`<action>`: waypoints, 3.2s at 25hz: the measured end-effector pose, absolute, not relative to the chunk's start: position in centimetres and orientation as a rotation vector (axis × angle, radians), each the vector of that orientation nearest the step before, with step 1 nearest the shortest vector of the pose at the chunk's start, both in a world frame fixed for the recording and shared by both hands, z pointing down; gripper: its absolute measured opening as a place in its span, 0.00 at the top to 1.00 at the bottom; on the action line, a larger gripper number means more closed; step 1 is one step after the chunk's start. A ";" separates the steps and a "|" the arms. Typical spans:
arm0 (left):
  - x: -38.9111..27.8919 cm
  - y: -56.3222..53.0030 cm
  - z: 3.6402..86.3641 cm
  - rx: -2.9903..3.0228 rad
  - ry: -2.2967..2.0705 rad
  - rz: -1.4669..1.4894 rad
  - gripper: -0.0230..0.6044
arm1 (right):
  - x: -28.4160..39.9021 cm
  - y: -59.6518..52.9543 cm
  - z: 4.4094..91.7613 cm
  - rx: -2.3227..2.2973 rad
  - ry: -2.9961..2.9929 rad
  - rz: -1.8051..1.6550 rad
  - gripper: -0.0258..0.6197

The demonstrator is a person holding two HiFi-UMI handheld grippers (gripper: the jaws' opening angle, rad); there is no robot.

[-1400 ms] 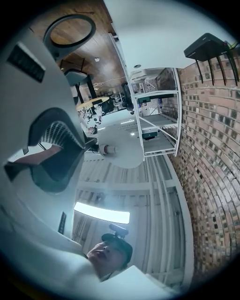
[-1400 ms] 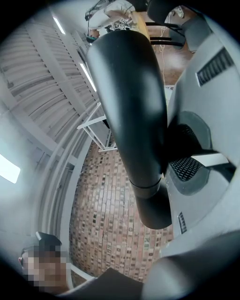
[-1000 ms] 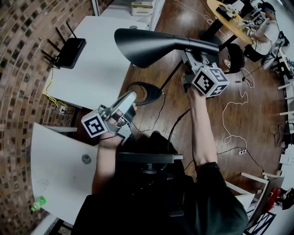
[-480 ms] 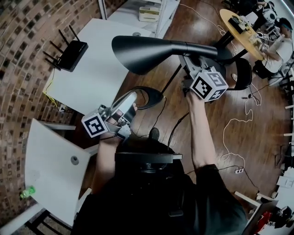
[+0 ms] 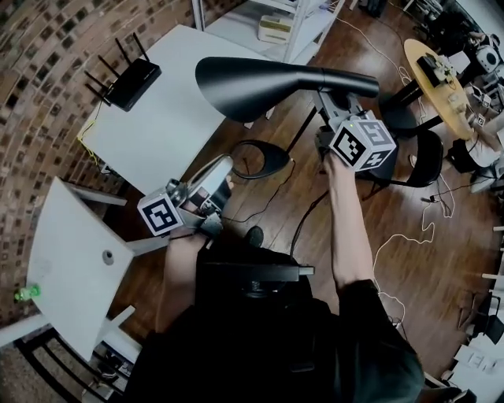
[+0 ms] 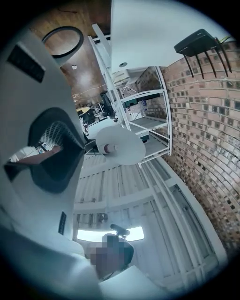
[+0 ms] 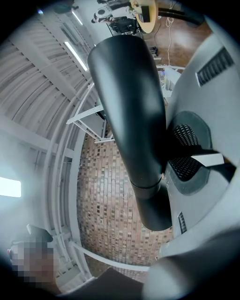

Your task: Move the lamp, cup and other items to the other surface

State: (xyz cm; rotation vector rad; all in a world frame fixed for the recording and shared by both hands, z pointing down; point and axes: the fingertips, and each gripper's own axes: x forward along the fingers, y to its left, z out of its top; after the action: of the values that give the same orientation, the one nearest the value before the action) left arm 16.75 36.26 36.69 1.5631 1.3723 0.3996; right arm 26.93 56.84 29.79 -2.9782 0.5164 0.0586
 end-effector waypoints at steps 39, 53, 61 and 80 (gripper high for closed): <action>37.7 21.9 36.1 1.446 1.349 0.313 0.96 | 51.5 42.2 28.0 -2.972 0.496 0.066 0.94; 39.9 21.5 35.2 1.481 1.327 0.272 0.96 | 57.7 42.0 27.0 -2.976 0.541 0.085 0.94; 44.8 24.7 35.5 1.536 1.279 0.258 0.96 | 63.9 43.2 28.4 -2.954 0.645 0.069 0.94; 54.1 29.0 38.4 1.677 1.018 0.217 0.96 | 80.8 43.8 30.7 -2.901 0.895 0.085 0.94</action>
State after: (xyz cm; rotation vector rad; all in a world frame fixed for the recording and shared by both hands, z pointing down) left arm 54.09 28.99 38.44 1.6767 1.0184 0.2170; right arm 80.83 43.79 30.69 -2.9011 0.8951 0.0846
